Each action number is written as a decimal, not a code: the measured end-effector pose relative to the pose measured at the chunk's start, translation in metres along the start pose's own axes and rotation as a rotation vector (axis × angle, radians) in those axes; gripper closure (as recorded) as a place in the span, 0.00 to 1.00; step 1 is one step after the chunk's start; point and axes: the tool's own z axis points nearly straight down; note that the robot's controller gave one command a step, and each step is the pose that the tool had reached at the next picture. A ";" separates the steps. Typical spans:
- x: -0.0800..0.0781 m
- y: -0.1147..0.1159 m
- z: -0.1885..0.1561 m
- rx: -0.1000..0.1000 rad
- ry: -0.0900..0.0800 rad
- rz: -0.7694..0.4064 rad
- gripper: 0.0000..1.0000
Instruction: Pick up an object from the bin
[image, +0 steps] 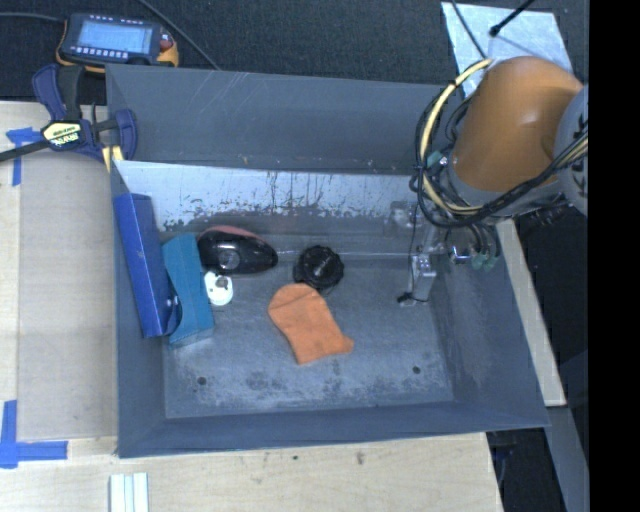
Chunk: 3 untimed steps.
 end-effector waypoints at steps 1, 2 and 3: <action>-0.001 0.000 -0.005 0.001 -0.008 -0.001 0.00; -0.008 0.046 0.049 0.001 -0.015 0.056 0.00; -0.007 0.083 0.096 -0.001 -0.004 0.052 0.00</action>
Offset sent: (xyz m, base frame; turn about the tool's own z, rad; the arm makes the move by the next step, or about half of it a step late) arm 0.0071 0.0637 -0.0705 0.0682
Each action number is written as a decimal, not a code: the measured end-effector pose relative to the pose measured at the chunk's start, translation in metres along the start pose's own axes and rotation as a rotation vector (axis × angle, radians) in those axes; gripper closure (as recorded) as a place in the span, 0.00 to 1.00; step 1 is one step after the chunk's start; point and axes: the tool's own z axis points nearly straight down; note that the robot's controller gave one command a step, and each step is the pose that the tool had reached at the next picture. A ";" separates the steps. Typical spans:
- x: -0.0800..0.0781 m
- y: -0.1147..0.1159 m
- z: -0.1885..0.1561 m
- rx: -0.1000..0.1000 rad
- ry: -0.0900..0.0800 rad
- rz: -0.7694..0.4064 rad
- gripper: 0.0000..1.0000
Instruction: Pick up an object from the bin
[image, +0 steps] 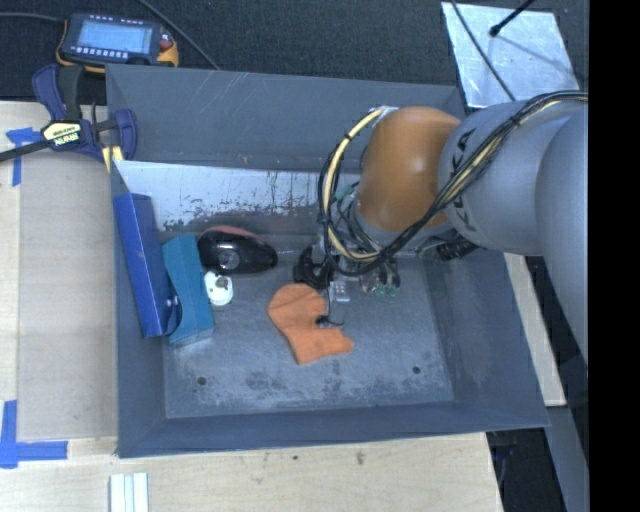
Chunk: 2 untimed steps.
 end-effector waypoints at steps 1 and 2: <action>0.017 -0.012 0.013 0.002 -0.005 -0.074 1.00; 0.017 -0.012 0.013 0.002 -0.005 -0.074 1.00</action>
Offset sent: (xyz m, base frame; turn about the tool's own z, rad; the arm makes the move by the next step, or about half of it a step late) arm 0.0000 0.0000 0.0000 0.0000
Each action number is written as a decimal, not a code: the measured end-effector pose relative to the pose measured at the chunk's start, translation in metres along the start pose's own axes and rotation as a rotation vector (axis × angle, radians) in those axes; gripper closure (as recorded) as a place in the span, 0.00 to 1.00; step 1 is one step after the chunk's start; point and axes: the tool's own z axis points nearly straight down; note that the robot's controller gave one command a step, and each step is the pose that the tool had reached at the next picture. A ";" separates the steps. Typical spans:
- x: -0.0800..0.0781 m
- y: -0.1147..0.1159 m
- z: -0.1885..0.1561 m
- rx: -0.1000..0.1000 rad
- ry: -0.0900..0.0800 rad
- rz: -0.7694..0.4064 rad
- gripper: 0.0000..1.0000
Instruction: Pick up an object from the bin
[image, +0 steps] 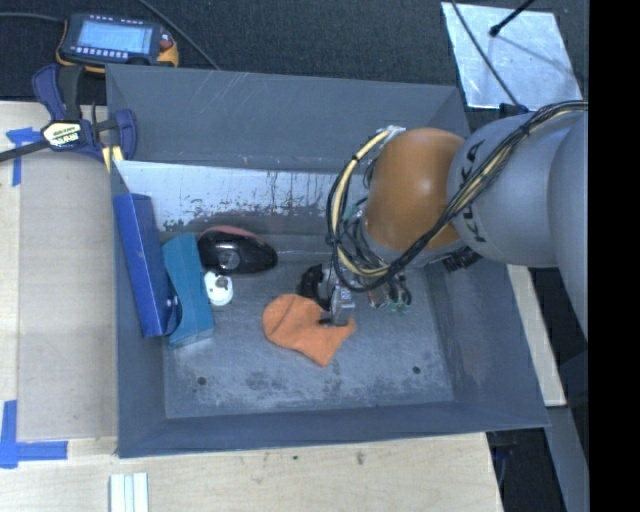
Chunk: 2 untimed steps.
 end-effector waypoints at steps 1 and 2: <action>0.009 0.004 -0.042 0.000 0.007 -0.016 1.00; 0.024 -0.013 -0.109 -0.001 0.006 -0.047 1.00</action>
Offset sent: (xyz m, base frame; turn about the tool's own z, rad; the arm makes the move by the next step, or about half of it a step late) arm -0.0286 -0.0194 0.1223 -0.0527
